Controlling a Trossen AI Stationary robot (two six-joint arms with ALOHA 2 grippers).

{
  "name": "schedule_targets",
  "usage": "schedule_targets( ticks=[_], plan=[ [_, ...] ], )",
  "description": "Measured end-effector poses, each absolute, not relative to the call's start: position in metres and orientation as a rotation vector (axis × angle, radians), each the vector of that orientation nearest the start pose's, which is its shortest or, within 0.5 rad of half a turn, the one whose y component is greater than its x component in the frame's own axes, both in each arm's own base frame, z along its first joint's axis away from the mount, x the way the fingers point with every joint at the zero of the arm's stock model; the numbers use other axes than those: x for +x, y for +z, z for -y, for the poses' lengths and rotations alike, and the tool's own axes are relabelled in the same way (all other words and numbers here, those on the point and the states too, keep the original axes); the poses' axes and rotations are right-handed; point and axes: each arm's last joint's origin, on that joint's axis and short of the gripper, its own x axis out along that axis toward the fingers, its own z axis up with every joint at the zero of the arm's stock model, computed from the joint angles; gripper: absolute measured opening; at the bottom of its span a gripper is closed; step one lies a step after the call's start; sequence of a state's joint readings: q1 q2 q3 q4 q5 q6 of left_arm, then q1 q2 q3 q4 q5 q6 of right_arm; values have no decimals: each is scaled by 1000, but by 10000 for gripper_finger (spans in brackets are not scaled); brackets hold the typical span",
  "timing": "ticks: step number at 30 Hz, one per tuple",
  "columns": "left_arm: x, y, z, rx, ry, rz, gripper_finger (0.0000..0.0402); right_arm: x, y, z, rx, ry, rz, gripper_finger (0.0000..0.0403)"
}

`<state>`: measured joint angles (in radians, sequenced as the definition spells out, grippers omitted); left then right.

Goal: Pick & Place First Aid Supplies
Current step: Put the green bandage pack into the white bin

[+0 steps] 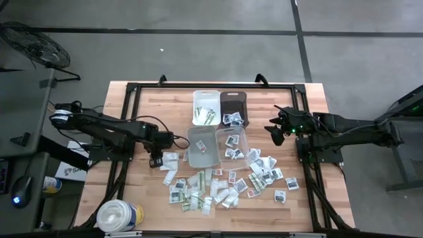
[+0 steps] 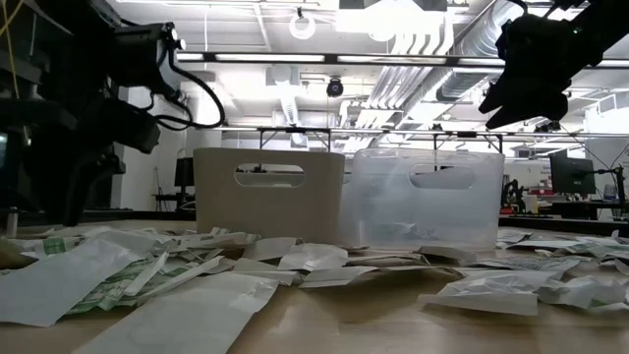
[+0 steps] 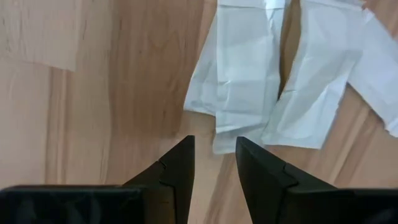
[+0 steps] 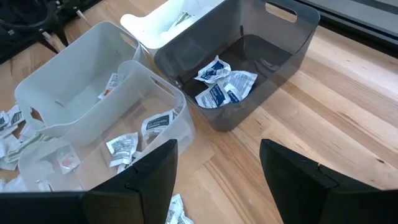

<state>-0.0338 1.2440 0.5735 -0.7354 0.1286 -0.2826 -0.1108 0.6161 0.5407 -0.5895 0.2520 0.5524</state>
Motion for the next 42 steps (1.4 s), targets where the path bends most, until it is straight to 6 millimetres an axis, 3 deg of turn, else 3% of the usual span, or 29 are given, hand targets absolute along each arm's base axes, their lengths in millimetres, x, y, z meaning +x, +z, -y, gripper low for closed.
schedule_targets(
  ticks=[16, 28, 36, 42],
  plan=[
    [189, 131, 10, -241, 62, -1527, 115, 125, 235, 22, 466, -544, -587, 222],
    [188, 128, 9, -230, 95, -1552, 10, 123, 234, 22, 452, -556, -612, 222],
    [188, 128, 9, -247, 104, -1557, 2, 123, 234, 22, 449, -559, -611, 222],
    [190, 145, 9, -213, 66, -1528, 1, 123, 234, 22, 445, -557, -612, 222]
  ],
)
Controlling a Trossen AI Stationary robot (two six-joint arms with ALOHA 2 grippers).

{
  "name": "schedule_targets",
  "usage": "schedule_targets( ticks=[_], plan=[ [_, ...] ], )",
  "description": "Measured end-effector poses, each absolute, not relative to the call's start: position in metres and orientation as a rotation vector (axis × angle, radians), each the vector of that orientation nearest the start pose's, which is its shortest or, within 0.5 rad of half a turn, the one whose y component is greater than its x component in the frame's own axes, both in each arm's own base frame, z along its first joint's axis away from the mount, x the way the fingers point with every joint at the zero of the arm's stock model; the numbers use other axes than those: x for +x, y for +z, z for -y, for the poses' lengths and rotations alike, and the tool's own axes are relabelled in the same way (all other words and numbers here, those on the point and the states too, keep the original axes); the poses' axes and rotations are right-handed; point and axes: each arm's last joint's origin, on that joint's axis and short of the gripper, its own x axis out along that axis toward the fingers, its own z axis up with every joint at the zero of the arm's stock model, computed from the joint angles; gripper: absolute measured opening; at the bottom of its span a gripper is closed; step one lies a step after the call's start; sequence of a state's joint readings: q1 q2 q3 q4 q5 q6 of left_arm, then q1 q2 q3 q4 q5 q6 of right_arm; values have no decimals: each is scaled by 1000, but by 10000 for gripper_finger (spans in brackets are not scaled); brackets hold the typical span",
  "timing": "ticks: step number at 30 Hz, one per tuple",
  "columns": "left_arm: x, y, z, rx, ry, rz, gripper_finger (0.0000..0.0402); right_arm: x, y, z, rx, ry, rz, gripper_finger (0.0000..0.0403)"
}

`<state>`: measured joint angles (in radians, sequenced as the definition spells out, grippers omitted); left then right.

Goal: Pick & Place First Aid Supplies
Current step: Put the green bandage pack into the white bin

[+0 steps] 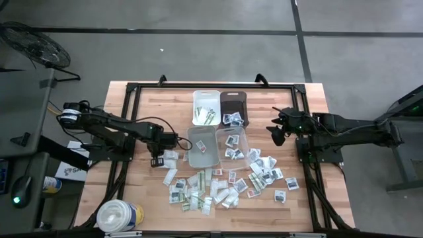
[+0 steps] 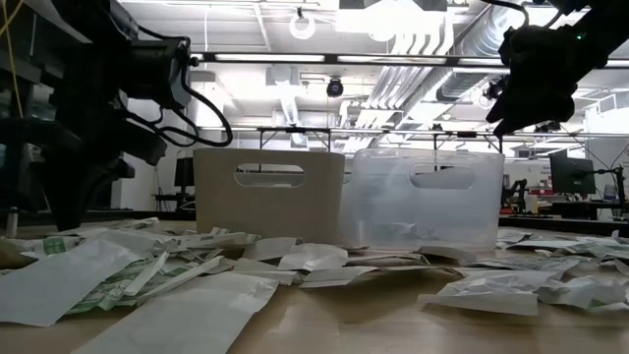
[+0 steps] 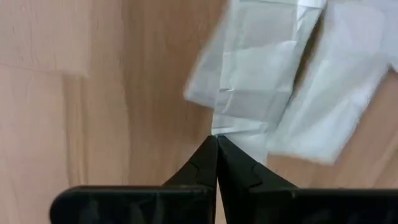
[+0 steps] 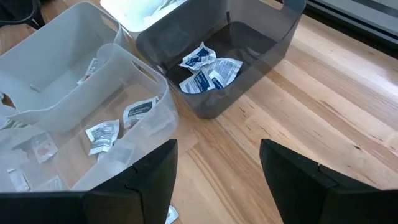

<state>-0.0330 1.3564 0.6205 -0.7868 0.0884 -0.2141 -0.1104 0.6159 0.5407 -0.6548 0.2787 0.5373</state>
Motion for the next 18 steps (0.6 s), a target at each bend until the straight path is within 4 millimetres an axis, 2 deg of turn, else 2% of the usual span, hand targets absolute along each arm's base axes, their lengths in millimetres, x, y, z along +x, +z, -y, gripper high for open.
schedule_targets(
  ticks=[7, 18],
  plan=[
    [190, 166, 9, -215, 61, -1490, 0, 123, 234, 22, 440, -558, -613, 222],
    [202, 192, 9, -209, 43, -1437, 0, 123, 234, 22, 430, -555, -614, 222]
  ],
)
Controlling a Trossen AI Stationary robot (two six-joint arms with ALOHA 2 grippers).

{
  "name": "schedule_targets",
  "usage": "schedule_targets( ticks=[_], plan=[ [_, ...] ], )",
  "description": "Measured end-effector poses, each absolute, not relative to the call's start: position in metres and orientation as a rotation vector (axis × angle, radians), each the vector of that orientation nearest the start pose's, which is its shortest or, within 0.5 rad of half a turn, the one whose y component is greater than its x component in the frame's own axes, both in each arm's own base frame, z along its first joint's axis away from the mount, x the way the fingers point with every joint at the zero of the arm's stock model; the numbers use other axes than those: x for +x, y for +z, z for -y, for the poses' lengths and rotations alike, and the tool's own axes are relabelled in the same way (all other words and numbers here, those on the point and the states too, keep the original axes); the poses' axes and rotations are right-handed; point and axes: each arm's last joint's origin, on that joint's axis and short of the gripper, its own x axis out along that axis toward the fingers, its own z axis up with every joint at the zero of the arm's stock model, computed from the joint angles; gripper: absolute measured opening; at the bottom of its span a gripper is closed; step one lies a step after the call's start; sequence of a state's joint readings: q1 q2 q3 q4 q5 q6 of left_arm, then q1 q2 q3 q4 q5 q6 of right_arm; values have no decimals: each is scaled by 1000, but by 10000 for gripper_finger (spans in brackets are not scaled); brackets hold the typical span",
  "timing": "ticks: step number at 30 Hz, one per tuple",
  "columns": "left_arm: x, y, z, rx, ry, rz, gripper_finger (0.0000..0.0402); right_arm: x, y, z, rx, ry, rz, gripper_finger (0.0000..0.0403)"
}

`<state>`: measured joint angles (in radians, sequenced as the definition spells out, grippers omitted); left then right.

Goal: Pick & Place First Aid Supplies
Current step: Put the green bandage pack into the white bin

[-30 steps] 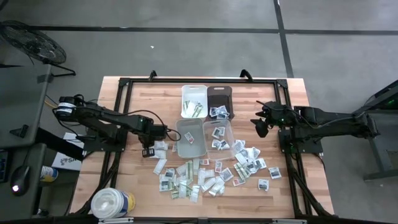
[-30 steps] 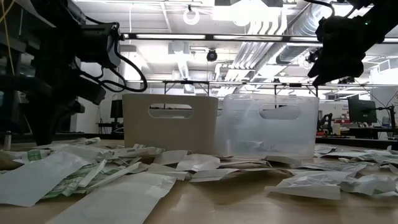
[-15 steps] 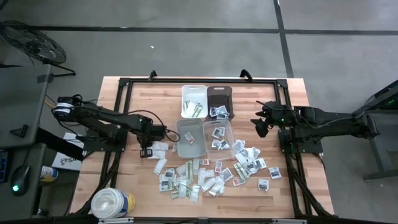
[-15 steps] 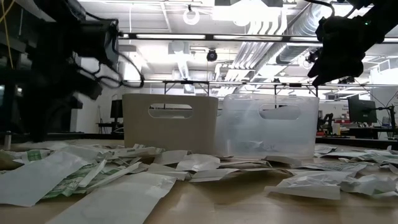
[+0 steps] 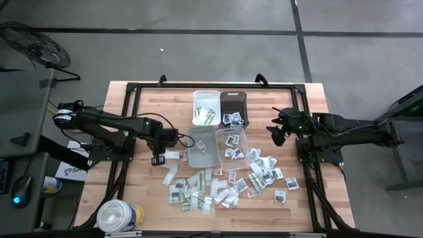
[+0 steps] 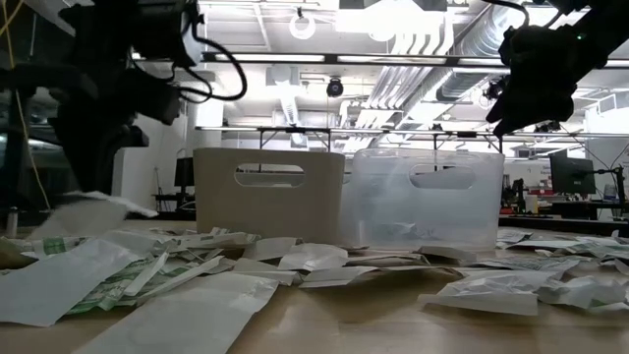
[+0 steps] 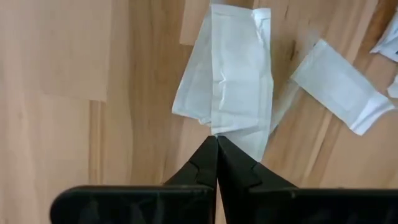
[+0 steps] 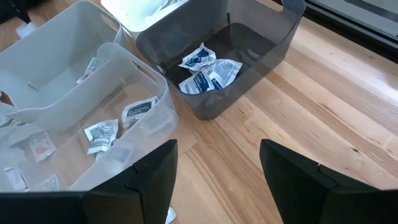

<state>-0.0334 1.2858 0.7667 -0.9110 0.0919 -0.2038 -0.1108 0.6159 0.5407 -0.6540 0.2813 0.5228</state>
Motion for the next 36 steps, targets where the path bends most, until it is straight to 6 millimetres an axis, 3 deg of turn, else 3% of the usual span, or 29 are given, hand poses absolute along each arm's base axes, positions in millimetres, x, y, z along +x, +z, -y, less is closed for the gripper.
schedule_targets(
  ticks=[14, 25, 29, 36],
  plan=[
    [209, 222, 8, -157, 76, -1418, 0, 123, 234, 22, 423, -552, -617, 222],
    [223, 254, 7, -144, 91, -1296, 0, 123, 234, 22, 423, -553, -616, 222],
    [230, 275, -5, -142, 164, -1214, 0, 123, 234, 22, 424, -553, -616, 222],
    [241, 311, -48, -61, 330, -1013, 0, 123, 234, 22, 428, -552, -616, 222]
  ],
)
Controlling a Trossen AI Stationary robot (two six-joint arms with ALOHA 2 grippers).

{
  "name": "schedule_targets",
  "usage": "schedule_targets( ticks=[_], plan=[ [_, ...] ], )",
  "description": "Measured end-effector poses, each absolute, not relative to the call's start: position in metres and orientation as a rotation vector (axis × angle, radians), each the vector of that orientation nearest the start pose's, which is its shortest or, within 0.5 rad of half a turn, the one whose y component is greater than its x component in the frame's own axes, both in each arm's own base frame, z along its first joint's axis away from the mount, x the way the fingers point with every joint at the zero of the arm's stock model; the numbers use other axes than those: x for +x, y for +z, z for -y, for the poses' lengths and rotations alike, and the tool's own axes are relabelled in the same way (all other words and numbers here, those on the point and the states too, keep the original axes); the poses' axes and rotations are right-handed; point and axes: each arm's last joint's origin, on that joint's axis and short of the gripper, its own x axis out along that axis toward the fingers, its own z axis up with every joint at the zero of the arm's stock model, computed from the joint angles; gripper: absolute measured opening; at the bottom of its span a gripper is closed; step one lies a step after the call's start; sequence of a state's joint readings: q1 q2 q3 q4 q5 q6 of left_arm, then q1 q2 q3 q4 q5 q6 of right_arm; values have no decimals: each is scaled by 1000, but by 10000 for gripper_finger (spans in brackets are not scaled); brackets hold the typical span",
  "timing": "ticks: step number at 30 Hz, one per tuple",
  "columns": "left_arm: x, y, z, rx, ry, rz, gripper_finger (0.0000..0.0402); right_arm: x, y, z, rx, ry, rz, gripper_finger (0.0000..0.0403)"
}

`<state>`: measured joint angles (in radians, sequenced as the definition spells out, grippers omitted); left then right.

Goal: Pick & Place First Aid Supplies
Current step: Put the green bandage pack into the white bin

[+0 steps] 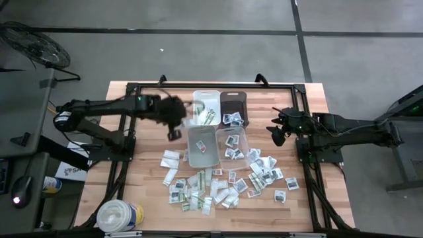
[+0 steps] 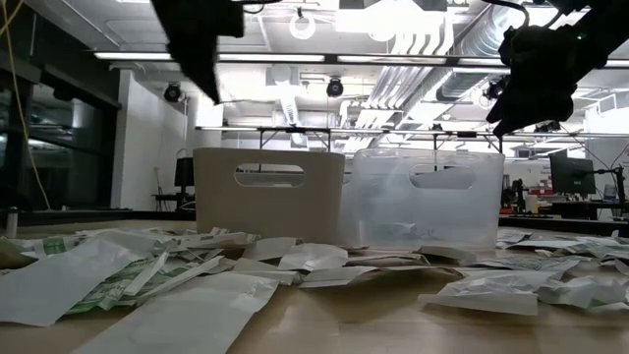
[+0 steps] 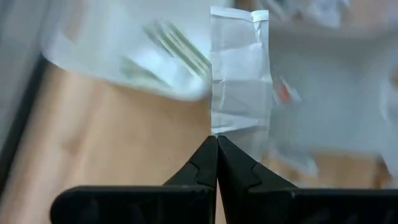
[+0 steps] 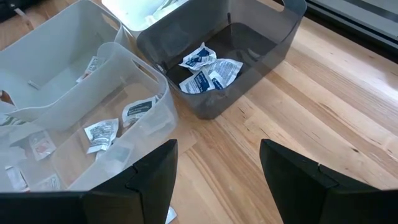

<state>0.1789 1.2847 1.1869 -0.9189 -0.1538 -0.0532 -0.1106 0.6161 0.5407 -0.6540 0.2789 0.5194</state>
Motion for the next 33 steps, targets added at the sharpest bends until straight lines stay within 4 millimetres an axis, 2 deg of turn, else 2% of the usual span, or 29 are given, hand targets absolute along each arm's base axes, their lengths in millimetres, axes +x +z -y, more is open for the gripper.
schedule_targets(
  ticks=[5, 9, 13, 16, 22, 28, 33],
  plan=[
    [257, 312, -87, -71, 402, -874, 0, 123, 234, 22, 434, -554, -615, 222],
    [276, 293, -114, -128, 386, -842, 0, 123, 234, 22, 435, -554, -614, 222],
    [294, 270, -131, -174, 359, -854, 0, 123, 234, 22, 435, -554, -615, 222],
    [304, 255, -138, -187, 349, -865, 0, 123, 234, 22, 440, -557, -612, 222],
    [312, 230, -144, -223, 345, -948, 0, 123, 234, 22, 456, -564, -607, 222],
    [314, 226, -146, -222, 358, -955, 6, 123, 234, 22, 460, -563, -610, 222],
    [313, 226, -146, -218, 364, -959, 50, 123, 234, 22, 462, -560, -610, 222]
  ],
)
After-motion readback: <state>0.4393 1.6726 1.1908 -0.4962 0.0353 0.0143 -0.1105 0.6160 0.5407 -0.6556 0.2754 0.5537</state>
